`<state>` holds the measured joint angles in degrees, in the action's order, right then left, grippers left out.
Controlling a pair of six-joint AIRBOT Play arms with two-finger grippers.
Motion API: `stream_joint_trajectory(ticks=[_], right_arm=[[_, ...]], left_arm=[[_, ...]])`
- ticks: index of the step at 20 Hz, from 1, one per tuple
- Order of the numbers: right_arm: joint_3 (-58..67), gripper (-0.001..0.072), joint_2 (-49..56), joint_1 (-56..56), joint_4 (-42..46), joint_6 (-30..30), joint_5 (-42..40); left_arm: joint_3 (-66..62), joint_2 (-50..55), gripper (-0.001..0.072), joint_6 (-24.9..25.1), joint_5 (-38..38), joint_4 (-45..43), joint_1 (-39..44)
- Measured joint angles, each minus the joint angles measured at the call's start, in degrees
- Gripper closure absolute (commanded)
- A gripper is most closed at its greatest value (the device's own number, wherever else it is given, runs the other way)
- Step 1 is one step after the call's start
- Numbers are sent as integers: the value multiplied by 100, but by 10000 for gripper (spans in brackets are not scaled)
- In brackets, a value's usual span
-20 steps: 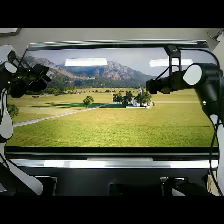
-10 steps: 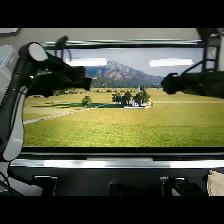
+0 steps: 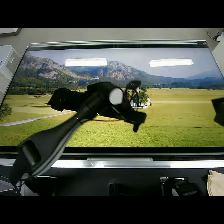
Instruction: Fold the clothes and pants, and hang the long-sleeved shirts on hangers.
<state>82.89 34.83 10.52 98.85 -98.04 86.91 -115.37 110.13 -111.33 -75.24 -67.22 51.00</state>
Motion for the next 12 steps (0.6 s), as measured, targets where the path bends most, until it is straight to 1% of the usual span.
stream_joint_trajectory(ticks=[2,3,4,5,6,7,8,12], right_arm=[[0,462,-105,0,122,-22,210],[0,462,-131,0,151,-31,260],[0,462,-151,0,175,-46,313],[0,460,-164,0,190,-61,332],[0,452,-170,0,186,-101,328],[-4,362,-173,0,160,-227,317],[-13,314,-157,0,146,-348,275],[-37,287,321,0,37,-621,227]], left_arm=[[11,273,685,-210,85,149,282],[13,369,647,-304,118,264,363],[13,442,538,-334,129,387,417],[13,476,358,-391,125,503,439],[13,479,126,-431,92,573,428],[13,463,29,-444,20,608,387],[13,420,30,-470,-79,643,308],[13,59,31,-457,-640,708,-291]])
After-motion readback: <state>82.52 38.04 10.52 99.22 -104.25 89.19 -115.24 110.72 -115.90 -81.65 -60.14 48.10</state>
